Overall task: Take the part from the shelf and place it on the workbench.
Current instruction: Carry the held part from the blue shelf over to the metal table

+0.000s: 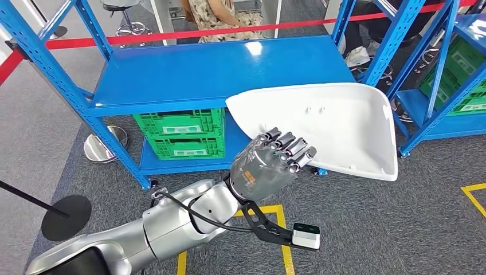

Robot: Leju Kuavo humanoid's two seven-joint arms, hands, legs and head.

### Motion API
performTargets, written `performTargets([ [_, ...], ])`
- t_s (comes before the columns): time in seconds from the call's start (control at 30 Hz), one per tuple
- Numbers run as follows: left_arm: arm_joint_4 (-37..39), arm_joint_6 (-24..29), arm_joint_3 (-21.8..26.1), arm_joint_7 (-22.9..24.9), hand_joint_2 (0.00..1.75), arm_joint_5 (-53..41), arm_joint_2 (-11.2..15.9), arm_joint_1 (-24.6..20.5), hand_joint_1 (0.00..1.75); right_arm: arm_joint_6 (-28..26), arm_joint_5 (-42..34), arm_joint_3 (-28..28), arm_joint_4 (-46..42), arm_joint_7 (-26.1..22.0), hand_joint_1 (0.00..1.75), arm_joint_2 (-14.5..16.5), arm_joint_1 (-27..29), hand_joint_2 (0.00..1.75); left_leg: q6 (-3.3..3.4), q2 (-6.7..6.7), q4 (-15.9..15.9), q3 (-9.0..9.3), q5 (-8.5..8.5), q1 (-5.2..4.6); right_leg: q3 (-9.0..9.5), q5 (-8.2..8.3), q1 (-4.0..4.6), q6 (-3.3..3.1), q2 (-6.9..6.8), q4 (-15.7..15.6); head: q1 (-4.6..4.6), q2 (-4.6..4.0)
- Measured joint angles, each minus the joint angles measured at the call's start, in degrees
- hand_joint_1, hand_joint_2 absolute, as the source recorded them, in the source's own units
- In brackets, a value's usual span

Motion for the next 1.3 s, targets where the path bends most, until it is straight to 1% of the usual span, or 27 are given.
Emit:
performTargets([
  [0.1, 0.0, -0.1, -0.5, 0.7, 1.75, 0.0, 0.5, 0.0, 1.75, 0.0, 0.2, 0.1, 0.0, 0.0, 0.00, 0.0, -0.1, 0.00, -0.98, -0.16, 10.2, -2.96, -7.36, 0.57, -1.80, 1.58, -0.11, -0.56, -0.17, 0.0, -0.35, 0.00],
  [0.13, 0.0, -0.1, -0.7, 0.7, 1.75, 0.0, 0.7, 0.0, 1.75, 0.0, 0.3, 0.1, 0.0, 0.0, 0.00, 0.0, -0.1, 0.00, -1.15, -0.15, 13.1, -3.49, -8.47, 0.74, -2.51, 2.13, -0.12, -0.54, -0.21, 0.0, -0.34, 0.00],
  [0.17, 0.0, -0.1, -0.9, 0.7, 1.75, 0.0, 0.8, 0.0, 1.75, 0.0, 0.3, 0.1, 0.0, 0.0, 0.00, 0.0, 0.0, 0.00, -1.22, -0.15, 14.3, -3.11, -8.23, 0.88, -3.21, 2.67, -0.13, -0.46, -0.24, 0.1, -0.36, 0.00],
  [0.2, 0.0, -0.1, -1.0, 0.8, 1.75, 0.0, 1.0, 0.0, 1.75, 0.0, 0.3, 0.1, 0.0, 0.0, 0.00, -0.1, 0.0, 0.00, -1.22, -0.15, 13.4, -1.72, -6.97, 0.99, -3.87, 3.19, -0.15, -0.35, -0.25, 0.1, -0.35, 0.00],
  [0.27, 0.0, -0.1, -1.1, 0.8, 1.75, 0.0, 1.0, -0.1, 1.75, 0.0, 0.3, 0.1, 0.0, 0.0, 0.00, 0.0, -0.1, 0.00, -0.96, -0.19, 6.6, 3.60, -4.29, 1.05, -4.89, 4.14, -0.19, 0.01, -0.21, 0.2, -0.37, 0.00],
  [0.33, -0.2, -0.1, -1.1, 1.1, 1.75, 0.0, 1.0, -0.4, 1.75, 0.0, 0.4, 0.1, 0.0, 0.1, 0.00, 0.0, -0.1, 0.00, -0.54, -0.40, -0.9, 8.55, -4.26, 0.81, -5.43, 5.06, -0.18, 0.67, -0.19, 0.1, -0.33, 0.00],
  [0.37, -0.3, -0.1, -1.1, 1.4, 1.75, 0.0, 1.1, -0.6, 1.75, -0.1, 0.4, 0.1, 0.0, 0.1, 0.00, 0.1, -0.1, 0.00, -0.30, -0.56, -2.8, 9.66, -4.73, 0.61, -5.60, 5.56, -0.24, 1.09, -0.22, 0.0, -0.32, 0.00],
  [0.43, -0.3, -0.1, -1.4, 1.7, 1.75, 0.0, 1.1, -0.9, 1.75, -0.2, 0.3, 0.1, 0.0, 0.0, 0.00, 0.2, -0.1, 0.00, 0.44, -0.68, -3.7, 9.56, -4.35, 0.41, -5.89, 6.45, -0.41, 1.91, -0.27, -0.4, -0.31, 0.00],
  [0.47, -0.3, -0.1, -1.5, 1.7, 1.75, 0.0, 1.2, -0.9, 1.75, -0.3, 0.3, 0.1, 0.0, 0.0, 0.00, 0.2, -0.1, 0.00, 0.90, -0.56, -3.9, 9.12, -3.76, 0.47, -6.20, 6.07, -0.46, 2.20, -0.24, -0.2, -0.28, 0.00],
  [0.5, -0.2, -0.1, -1.7, 1.8, 1.75, 0.0, 1.2, -1.0, 1.75, -0.4, 0.2, 0.1, 0.0, 0.0, 0.00, 0.2, -0.1, 0.00, 1.43, -0.39, -4.0, 8.57, -3.04, 0.59, -6.70, 4.56, -0.46, 2.43, -0.20, 0.8, -0.12, 0.00],
  [0.53, -0.2, 0.0, -1.8, 1.9, 1.75, 0.0, 1.2, -1.0, 1.75, -0.5, 0.1, 0.1, 0.0, 0.0, 0.00, 0.2, -0.1, 0.00, 1.83, -0.19, -4.1, 7.88, -2.29, 0.71, -7.44, 2.01, -0.44, 2.60, -0.15, 3.0, 0.04, 0.00],
  [0.6, -0.2, 0.1, -2.0, 2.2, 1.75, 0.0, 1.2, -1.0, 1.75, -0.6, 0.1, 0.1, 0.0, 0.1, 0.00, 0.1, -0.1, 0.00, 2.25, 0.05, -4.1, 6.20, -0.91, 0.57, -9.12, -3.82, -0.37, 2.91, -0.10, 10.3, 0.32, 0.00],
  [0.63, -0.1, 0.1, -2.2, 2.5, 1.75, 0.0, 1.2, -1.0, 1.75, -0.7, 0.1, 0.1, 0.0, 0.1, 0.00, 0.1, -0.1, 0.00, 2.28, 0.12, -4.0, 5.30, -0.21, 0.48, -9.60, -5.25, -0.35, 3.01, -0.09, 13.8, 0.32, 0.00],
  [0.67, 0.0, 0.1, -2.3, 2.7, 1.75, 0.0, 1.3, -1.0, 1.75, -0.8, 0.1, 0.1, 0.0, 0.2, 0.00, 0.1, -0.1, 0.00, 2.28, 0.19, -3.9, 4.36, 0.47, 0.42, -9.47, -5.23, -0.34, 3.05, -0.09, 16.1, 0.31, 0.00],
  [0.7, 0.1, 0.1, -2.5, 2.8, 1.75, 0.0, 1.4, -1.0, 1.75, -0.9, 0.1, 0.1, 0.0, 0.4, 0.00, 0.1, -0.1, 0.00, 2.21, 0.23, -3.8, 3.39, 1.13, 0.39, -8.50, -3.95, -0.34, 3.03, -0.09, 16.5, 0.32, 0.00],
  [0.77, 0.2, 0.1, -2.7, 3.0, 1.75, 0.0, 1.5, -1.0, 1.75, -1.0, 0.1, 0.1, 0.0, 0.6, 0.00, 0.1, -0.1, 0.00, 1.84, 0.22, -3.2, 1.52, 2.27, 0.41, -3.76, -1.13, -0.39, 2.91, -0.09, 11.5, 0.33, 0.00],
  [0.83, 0.2, 0.1, -2.7, 3.1, 1.75, 0.0, 1.5, -1.0, 1.75, -1.0, 0.1, 0.1, 0.0, 0.6, 0.00, 0.1, -0.2, 0.00, 1.26, 0.16, -2.3, 0.12, 3.15, 0.29, 1.84, -1.88, -0.31, 2.58, 0.03, 3.4, 0.27, 0.00],
  [0.9, 0.2, 0.1, -2.8, 3.1, 1.75, 0.0, 1.6, -1.0, 1.75, -1.0, 0.2, 0.1, 0.0, 0.6, 0.00, 0.1, -0.2, 0.00, 0.67, 0.17, -2.0, -0.46, 4.08, 0.20, 3.73, -3.36, 0.00, 1.79, 0.18, -0.3, 0.23, 0.00],
  [0.97, 0.3, 0.1, -2.8, 3.2, 1.75, 0.0, 1.7, -1.0, 1.75, -1.0, 0.2, 0.1, 0.0, 0.6, 0.00, 0.2, -0.2, 0.00, 0.06, 0.11, -1.9, -0.83, 4.29, 0.37, 2.85, -2.66, 0.01, 0.69, 0.07, -0.3, 0.27, 0.00],
  [1.0, 0.3, 0.1, -2.9, 3.2, 1.75, 0.0, 1.8, -1.0, 1.75, -1.0, 0.2, 0.1, 0.0, 0.6, 0.00, 0.3, -0.2, 0.00, -0.29, 0.04, -1.1, -1.19, 2.91, 0.49, 2.33, -2.02, -0.04, 0.16, -0.03, -0.3, 0.17, 0.00],
  [1.03, 0.3, 0.1, -2.9, 3.2, 1.75, 0.0, 1.9, -1.0, 1.75, -1.0, 0.2, 0.1, 0.1, 0.6, 0.00, 0.3, -0.2, 0.00, -0.61, -0.04, 0.8, -1.77, 0.48, 0.60, 1.67, -1.29, -0.15, -0.26, -0.14, -0.3, 0.04, 0.00],
  [1.1, 0.3, 0.1, -2.9, 3.3, 1.75, 0.0, 2.0, -1.0, 1.75, -1.0, 0.2, 0.1, 0.1, 0.6, 0.00, 0.4, -0.2, 0.00, -1.11, -0.11, 7.5, -3.28, -5.85, 0.75, -0.04, 0.26, -0.14, -0.62, -0.22, -0.2, -0.22, 0.00],
  [1.13, 0.3, 0.1, -2.9, 3.3, 1.75, 0.0, 2.1, -1.0, 1.75, -1.0, 0.2, 0.1, 0.1, 0.6, 0.00, 0.4, -0.2, 0.00, -1.24, -0.11, 11.2, -3.85, -7.79, 0.80, -1.01, 1.03, -0.14, -0.63, -0.26, -0.2, -0.27, 0.00],
  [1.17, 0.3, 0.1, -3.0, 3.3, 1.75, 0.0, 2.1, -1.0, 1.75, -1.0, 0.2, 0.1, 0.1, 0.6, 0.00, 0.4, -0.2, 0.00, -1.29, -0.11, 14.0, -3.99, -8.37, 0.83, -2.01, 1.78, -0.14, -0.60, -0.31, -0.2, -0.27, 0.00],
  [1.2, 0.4, 0.1, -3.0, 3.3, 1.75, 0.0, 2.1, -1.0, 1.75, -1.0, 0.2, 0.1, 0.1, 0.6, 0.00, 0.4, -0.2, 0.00, -1.24, -0.11, 15.2, -3.30, -7.45, 0.84, -3.01, 2.54, -0.12, -0.53, -0.36, -0.1, -0.30, 0.00],
  [1.23, 0.4, 0.1, -3.1, 3.2, 1.75, 0.0, 2.1, -1.0, 1.75, -1.0, 0.3, 0.1, 0.1, 0.5, 0.00, 0.4, -0.2, 0.00, -1.08, -0.12, 14.4, -1.69, -5.81, 0.84, -3.94, 3.28, -0.08, -0.44, -0.39, -0.1, -0.31, 0.00],
  [1.3, 0.4, 0.1, -3.1, 2.9, 1.75, 0.0, 1.8, -1.0, 1.75, -1.0, 0.4, 0.1, 0.1, 0.4, 0.00, 0.4, -0.2, 0.00, -0.44, -0.17, 7.8, 4.39, -3.74, 0.68, -5.42, 4.66, 0.02, -0.12, -0.36, -0.1, -0.32, 0.00],
])
